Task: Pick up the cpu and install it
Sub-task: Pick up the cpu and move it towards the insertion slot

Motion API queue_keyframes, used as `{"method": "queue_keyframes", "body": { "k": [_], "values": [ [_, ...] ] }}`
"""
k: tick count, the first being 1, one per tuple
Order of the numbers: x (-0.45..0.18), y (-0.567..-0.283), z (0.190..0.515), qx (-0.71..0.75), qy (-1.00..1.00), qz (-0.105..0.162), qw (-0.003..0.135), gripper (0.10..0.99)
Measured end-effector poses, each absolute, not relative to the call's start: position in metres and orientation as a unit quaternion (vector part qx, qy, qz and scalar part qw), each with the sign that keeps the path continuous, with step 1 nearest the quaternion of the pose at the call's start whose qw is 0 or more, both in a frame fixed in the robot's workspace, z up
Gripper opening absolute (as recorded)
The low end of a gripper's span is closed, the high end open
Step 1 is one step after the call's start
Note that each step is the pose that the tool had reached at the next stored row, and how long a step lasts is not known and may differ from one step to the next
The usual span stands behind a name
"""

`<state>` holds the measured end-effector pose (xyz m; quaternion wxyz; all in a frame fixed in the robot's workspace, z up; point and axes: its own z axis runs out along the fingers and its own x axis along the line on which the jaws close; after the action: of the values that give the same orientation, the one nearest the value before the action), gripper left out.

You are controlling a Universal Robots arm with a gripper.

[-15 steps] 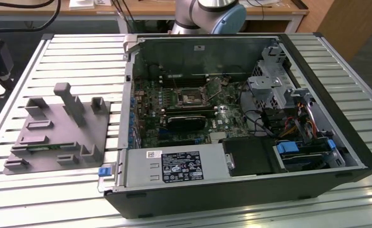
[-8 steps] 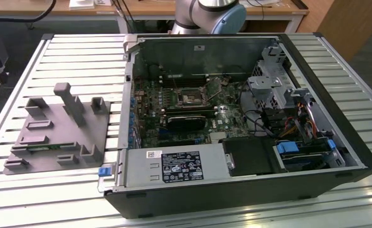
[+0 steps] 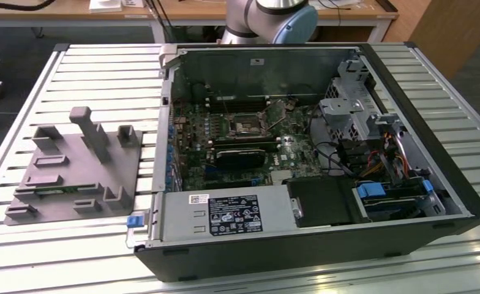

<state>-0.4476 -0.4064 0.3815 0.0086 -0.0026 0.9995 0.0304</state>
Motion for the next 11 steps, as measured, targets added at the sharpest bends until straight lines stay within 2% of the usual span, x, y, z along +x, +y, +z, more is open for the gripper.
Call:
{"method": "queue_keyframes", "body": {
  "k": [11],
  "values": [
    [-0.447,-0.406,0.403,-0.003,0.999,0.033,0.009,0.533]
  ]
}}
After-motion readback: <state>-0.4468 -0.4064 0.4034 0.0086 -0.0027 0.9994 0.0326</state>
